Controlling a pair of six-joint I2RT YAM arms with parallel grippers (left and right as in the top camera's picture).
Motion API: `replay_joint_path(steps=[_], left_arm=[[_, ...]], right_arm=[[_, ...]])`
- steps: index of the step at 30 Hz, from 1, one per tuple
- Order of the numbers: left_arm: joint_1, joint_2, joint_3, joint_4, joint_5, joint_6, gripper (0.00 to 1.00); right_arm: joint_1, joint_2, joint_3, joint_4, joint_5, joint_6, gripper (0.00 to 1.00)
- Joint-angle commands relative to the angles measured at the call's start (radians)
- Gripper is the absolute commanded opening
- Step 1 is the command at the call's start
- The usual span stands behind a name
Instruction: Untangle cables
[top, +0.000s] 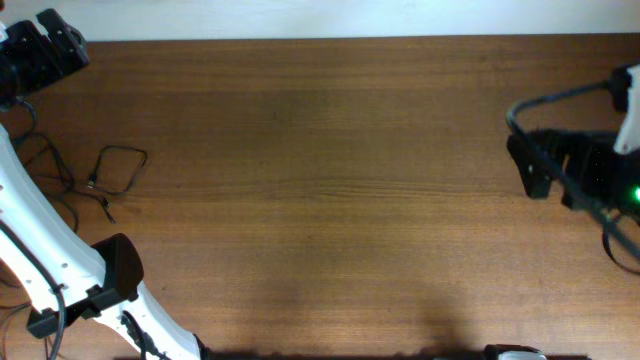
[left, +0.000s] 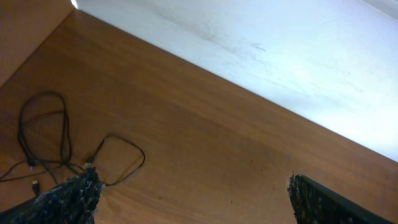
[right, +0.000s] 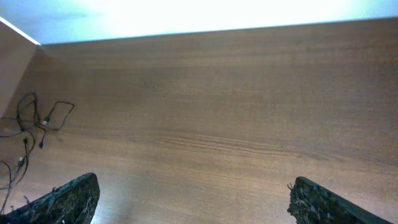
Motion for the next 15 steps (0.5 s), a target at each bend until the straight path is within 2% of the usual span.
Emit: replay_joint_path(steps=[1,4,7,9,11,12,13,15], left_arm=[[0.006,0.002,0.003,-0.001,0.011,0.013,0.99],[0.006,0.002,0.003,-0.001,0.011,0.013,0.99],[0.006,0.002,0.003,-0.001,0.011,0.013,0.99],[0.006,0.002,0.003,-0.001,0.011,0.013,0.99],[0.006,0.002,0.003,-0.001,0.011,0.013,0.99],[0.006,0.002,0.003,-0.001,0.011,0.013,0.99],[0.006,0.002,0.003,-0.001,0.011,0.013,0.99],[0.006,0.002,0.003,-0.001,0.011,0.013,0.99]], right_arm=[[0.009,-0.004,0.005,-0.006,0.013,0.002,0.99],[0.009,-0.007,0.004,-0.006,0.076,-0.005,0.99],[0.010,-0.013,-0.030,0.012,0.076,-0.106,0.99],[0.010,-0.092,-0.175,0.169,0.076,-0.110,0.99],[0.026,-0.296,-0.534,0.479,0.092,-0.113,0.99],[0.031,-0.350,-0.624,0.553,0.094,-0.113,0.99],[0.036,-0.517,-0.889,0.756,0.095,-0.113,0.99],[0.037,-0.766,-1.279,1.063,0.103,-0.113,0.99]])
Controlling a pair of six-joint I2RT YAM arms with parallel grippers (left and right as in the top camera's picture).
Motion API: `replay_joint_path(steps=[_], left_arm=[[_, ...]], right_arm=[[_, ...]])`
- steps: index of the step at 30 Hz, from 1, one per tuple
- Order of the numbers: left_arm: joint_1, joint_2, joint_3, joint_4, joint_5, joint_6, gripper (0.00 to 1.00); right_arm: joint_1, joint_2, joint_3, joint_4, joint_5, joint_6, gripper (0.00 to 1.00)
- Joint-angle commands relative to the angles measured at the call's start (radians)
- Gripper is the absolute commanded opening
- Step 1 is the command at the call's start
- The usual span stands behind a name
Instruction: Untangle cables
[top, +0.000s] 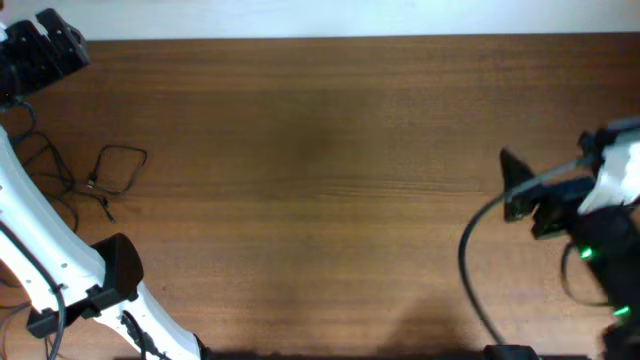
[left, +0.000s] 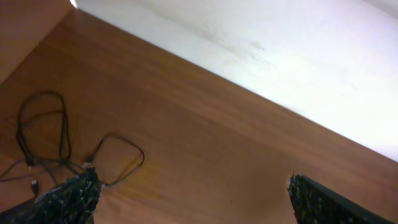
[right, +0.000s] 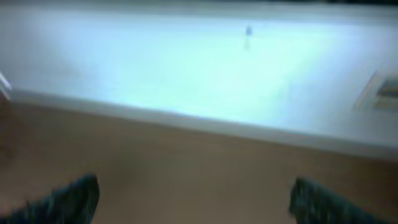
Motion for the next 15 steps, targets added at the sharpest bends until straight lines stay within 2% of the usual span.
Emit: replay_joint_path(steps=[1,5,8,15], left_arm=[[0.006,0.000,0.003,0.001,0.008,0.013,1.00],[0.006,0.000,0.003,0.001,0.008,0.013,0.99],[0.006,0.000,0.003,0.001,0.008,0.013,0.99],[0.006,0.000,0.003,0.001,0.008,0.013,0.99]], right_arm=[[0.009,-0.260,-0.397,0.216,0.019,-0.003,0.99],[0.051,-0.524,-0.865,0.538,0.019,-0.003,0.99],[0.076,-0.623,-1.081,0.723,0.034,-0.002,0.99],[0.098,-0.732,-1.260,0.702,0.071,-0.003,0.99]])
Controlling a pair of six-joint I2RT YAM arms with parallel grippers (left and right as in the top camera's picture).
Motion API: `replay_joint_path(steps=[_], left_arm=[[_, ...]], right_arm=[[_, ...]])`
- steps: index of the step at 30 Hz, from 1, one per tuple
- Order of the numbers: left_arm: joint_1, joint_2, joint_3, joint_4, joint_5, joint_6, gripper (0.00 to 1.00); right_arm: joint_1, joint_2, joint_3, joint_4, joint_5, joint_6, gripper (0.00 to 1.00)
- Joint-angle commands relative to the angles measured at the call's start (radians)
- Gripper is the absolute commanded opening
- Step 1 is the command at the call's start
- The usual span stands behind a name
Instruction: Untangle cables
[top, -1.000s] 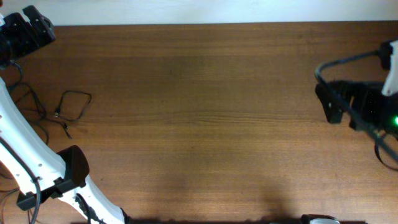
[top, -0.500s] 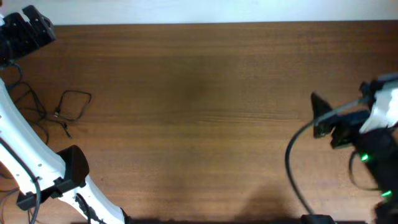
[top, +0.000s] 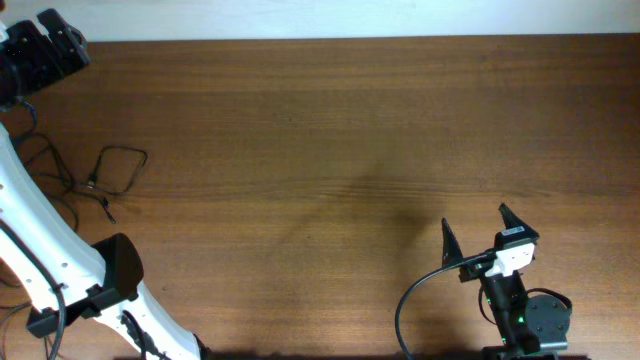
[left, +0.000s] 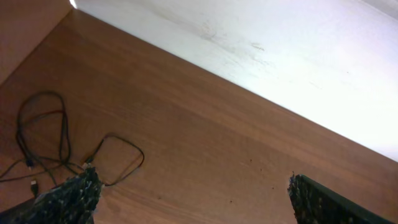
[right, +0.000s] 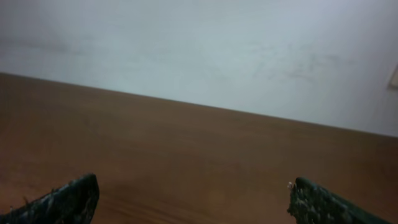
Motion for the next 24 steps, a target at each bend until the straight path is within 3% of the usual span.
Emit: replay_joint_path(steps=[1,21,23,24], left_arm=[[0.006,0.000,0.003,0.000,0.008,0.013,0.99],[0.006,-0.005,0.003,0.000,0.008,0.013,0.99],[-0.017,-0.066,-0.079,0.000,0.008,0.013,0.99],[-0.047,-0.140,-0.203,0.000,0.008,0.013,0.99]], right_arm=[[0.032,-0.054,-0.034,-0.064,0.013,0.000,0.99],[0.053,-0.058,-0.034,-0.074,0.012,0.004,0.99],[0.053,-0.058,-0.034,-0.074,0.012,0.004,0.99],[0.053,-0.058,-0.034,-0.074,0.012,0.004,0.99]])
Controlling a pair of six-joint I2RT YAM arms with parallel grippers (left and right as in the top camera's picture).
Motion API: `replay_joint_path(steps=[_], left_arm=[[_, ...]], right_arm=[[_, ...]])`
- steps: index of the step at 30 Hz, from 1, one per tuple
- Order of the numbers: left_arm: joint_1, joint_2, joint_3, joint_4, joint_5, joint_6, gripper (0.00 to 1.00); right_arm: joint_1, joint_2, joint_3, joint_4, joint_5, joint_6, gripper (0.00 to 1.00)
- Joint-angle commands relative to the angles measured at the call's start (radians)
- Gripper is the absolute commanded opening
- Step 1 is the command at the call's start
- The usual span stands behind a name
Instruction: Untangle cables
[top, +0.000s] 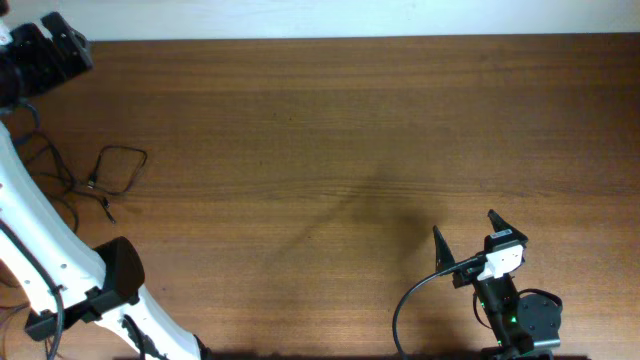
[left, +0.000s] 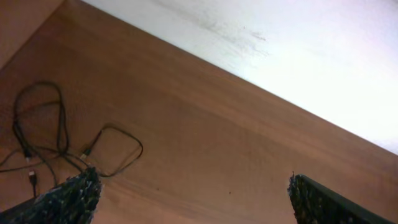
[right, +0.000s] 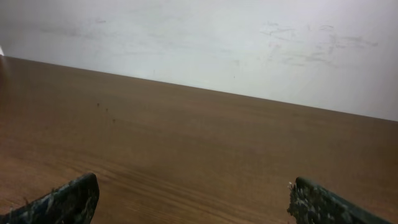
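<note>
Thin black cables (top: 95, 175) lie tangled at the table's left edge, one loop (top: 122, 168) reaching right; their left part runs under my white left arm. In the left wrist view the cables (left: 59, 140) lie ahead, beyond the fingertips. My left gripper (top: 45, 52) hangs over the far left corner, open (left: 193, 177) and holding nothing. Near the front right edge my right gripper (top: 465, 226) is open (right: 193, 180) and points across bare wood; its view holds no cable.
The brown wooden table (top: 330, 130) ends at a white wall (right: 217, 43) on the far side. My left arm's white links (top: 40, 250) run along the left edge, over part of the cables. The right arm's base (top: 525, 315) sits at the front right.
The right gripper has shifted slightly left near the front edge, and its view has turned a little. The left wrist view has tilted slightly. The cables lie as before.
At first the right gripper hung open at the far right edge, facing across the table toward the cables. It was then lower and nearer the front, then at the front right, where it stays. The left gripper stayed open over the far left corner; the cables never moved.
</note>
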Motion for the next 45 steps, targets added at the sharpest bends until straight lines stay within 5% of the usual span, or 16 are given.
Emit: replay_joint_path(steps=[1,4,8,13,18,22,29,45], left_arm=[[-0.084,-0.201,-0.310,0.000,0.008,0.013,0.99],[-0.230,-0.435,-0.753,0.008,-0.019,0.013,0.99],[-0.288,-0.630,-1.065,0.148,-0.045,0.013,0.99],[-0.288,-0.986,-1.713,0.862,-0.045,0.013,0.99],[-0.288,-1.342,-2.240,1.411,-0.045,0.013,0.99],[-0.288,-1.616,-2.594,1.636,-0.046,0.028,0.99],[-0.346,-1.908,-2.837,1.682,-0.050,0.291,0.99],[-0.351,-2.004,-2.918,1.622,-0.090,0.282,0.99]], right_arm=[[0.009,-0.012,-0.007,-0.005,0.009,0.003,0.99],[0.009,-0.012,-0.007,-0.005,0.009,0.003,0.99],[0.009,-0.012,-0.007,-0.005,0.009,0.003,0.99],[0.009,-0.012,-0.007,-0.005,0.009,0.003,0.99],[0.009,-0.012,-0.007,-0.005,0.009,0.003,0.99],[0.009,-0.012,-0.007,-0.005,0.009,0.003,0.99],[0.009,-0.012,-0.007,-0.005,0.009,0.003,0.99],[0.009,-0.012,-0.007,-0.005,0.009,0.003,0.99]])
